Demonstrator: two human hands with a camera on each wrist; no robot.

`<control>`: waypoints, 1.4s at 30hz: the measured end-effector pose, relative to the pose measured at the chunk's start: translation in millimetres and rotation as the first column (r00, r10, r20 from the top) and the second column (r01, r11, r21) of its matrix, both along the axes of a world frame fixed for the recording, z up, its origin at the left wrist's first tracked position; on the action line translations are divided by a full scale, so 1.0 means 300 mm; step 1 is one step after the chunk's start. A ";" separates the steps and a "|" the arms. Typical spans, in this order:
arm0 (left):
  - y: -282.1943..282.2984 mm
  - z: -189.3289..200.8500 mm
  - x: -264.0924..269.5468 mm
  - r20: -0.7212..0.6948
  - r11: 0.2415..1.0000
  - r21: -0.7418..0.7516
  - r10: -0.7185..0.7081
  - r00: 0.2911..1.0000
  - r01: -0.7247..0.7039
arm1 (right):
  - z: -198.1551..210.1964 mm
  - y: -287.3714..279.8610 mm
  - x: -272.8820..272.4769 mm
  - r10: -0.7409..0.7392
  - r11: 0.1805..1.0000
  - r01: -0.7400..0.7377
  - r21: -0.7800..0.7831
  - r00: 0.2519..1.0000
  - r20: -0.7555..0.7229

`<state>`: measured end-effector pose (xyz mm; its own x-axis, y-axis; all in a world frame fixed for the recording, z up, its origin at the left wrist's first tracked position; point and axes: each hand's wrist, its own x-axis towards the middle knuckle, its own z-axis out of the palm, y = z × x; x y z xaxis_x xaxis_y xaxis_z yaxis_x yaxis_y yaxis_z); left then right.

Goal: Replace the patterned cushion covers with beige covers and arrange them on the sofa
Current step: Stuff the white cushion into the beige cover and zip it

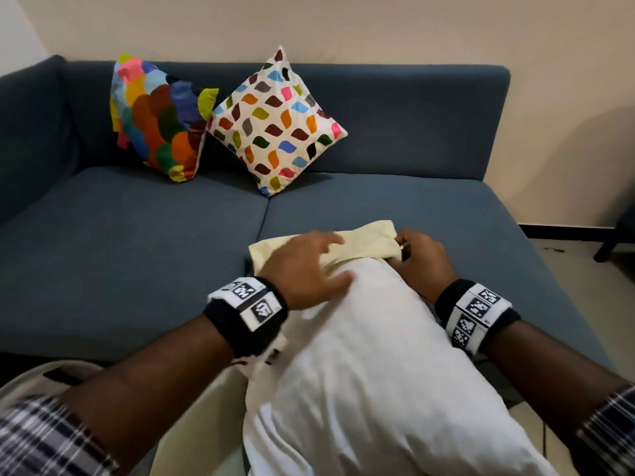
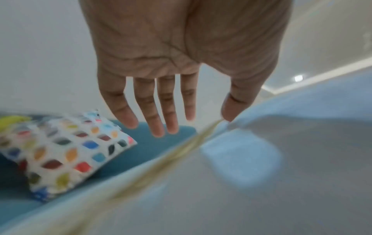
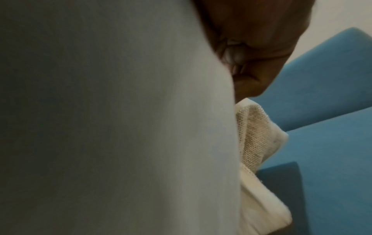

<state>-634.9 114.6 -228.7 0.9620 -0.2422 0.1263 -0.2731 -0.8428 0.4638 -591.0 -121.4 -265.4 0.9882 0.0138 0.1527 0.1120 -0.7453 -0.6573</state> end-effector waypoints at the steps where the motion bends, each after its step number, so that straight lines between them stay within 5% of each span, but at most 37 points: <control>1: -0.079 0.009 -0.003 -0.037 0.998 -0.064 -0.028 0.999 0.025 | 0.016 0.019 0.002 0.004 1.000 -0.004 0.009 1.000 0.013; 4: -0.229 0.006 0.007 -0.194 0.997 0.051 0.066 0.979 -0.057 | 0.039 0.053 0.017 0.047 0.998 -0.047 0.039 0.999 0.003; 9: -0.230 -0.005 0.043 -0.219 0.976 0.154 0.188 0.957 -0.156 | 0.015 0.041 0.018 0.102 0.994 -0.098 0.040 0.990 -0.101; 17: -0.159 -0.022 0.036 -0.240 0.996 0.006 0.092 0.966 -0.093 | -0.046 -0.030 0.022 0.071 0.994 -0.080 -0.072 0.990 -0.122; 23: -0.133 0.004 0.002 -0.114 0.982 -0.186 0.015 0.993 -0.036 | -0.076 0.023 0.015 -0.099 0.952 0.153 0.265 0.974 -0.206; 26: -0.105 0.012 -0.016 -0.072 0.965 -0.262 -0.032 0.997 0.012 | -0.108 0.071 0.027 0.028 0.758 0.220 0.614 0.930 -0.367; 29: -0.072 0.012 -0.014 -0.068 0.956 -0.292 -0.036 0.997 0.015 | -0.118 0.108 0.052 0.105 0.639 0.229 0.734 0.920 -0.378; 32: -0.052 0.015 -0.003 -0.065 0.961 -0.277 -0.047 0.997 0.027 | -0.129 0.116 0.061 0.052 0.733 0.191 0.653 0.941 -0.333; 35: -0.052 0.019 0.009 -0.026 0.984 -0.177 0.022 0.999 -0.026 | -0.118 0.091 0.051 -0.055 0.982 0.089 0.168 0.979 -0.195; 38: -0.057 0.008 0.028 0.005 0.994 -0.064 0.084 0.996 -0.083 | -0.075 0.072 0.024 -0.064 0.959 0.029 -0.281 0.991 -0.116; 42: -0.044 0.003 0.059 0.035 0.991 -0.004 0.132 0.991 -0.132 | -0.033 0.080 0.023 0.098 0.942 -0.152 -0.299 0.977 -0.188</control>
